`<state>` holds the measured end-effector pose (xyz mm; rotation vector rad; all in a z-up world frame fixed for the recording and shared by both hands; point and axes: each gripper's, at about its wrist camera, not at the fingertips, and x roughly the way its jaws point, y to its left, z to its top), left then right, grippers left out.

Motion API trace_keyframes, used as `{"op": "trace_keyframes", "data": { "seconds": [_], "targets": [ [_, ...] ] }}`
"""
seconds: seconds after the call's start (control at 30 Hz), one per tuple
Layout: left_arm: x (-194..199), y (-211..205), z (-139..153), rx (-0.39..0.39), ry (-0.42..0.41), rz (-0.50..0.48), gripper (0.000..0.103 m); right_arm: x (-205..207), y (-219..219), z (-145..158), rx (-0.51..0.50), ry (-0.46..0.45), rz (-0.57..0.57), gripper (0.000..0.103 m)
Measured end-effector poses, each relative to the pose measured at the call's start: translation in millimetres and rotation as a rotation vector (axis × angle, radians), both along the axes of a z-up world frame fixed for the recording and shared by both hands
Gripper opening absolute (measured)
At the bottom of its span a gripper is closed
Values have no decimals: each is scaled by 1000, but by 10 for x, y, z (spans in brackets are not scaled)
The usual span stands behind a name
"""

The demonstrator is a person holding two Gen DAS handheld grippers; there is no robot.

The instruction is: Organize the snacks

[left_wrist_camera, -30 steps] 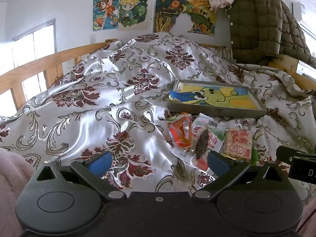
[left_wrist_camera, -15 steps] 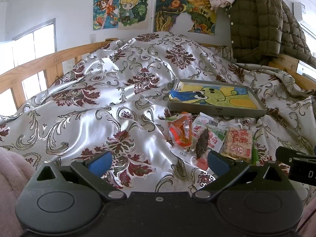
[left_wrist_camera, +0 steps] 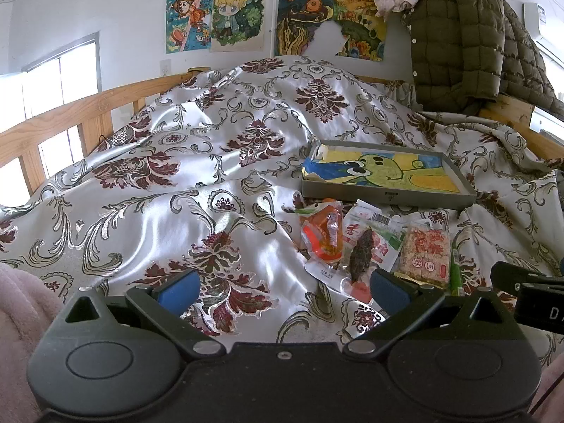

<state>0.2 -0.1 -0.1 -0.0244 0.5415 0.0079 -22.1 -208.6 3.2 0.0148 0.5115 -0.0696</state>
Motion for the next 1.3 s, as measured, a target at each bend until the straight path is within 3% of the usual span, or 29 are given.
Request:
{"op": "trace_keyframes", "data": {
  "seconds": [0.83,1.1,1.3],
  "targets": [
    [-1,0,-1,2,6,2,102,-9,76,-21,-4,7,3,103],
    [22,-14,-35,12,34,-16,102,-2,-30,-7,45,18,20,103],
    [120,14,-55,2,82,-71,102,135,-184,50,132,64,96,103]
  ]
}}
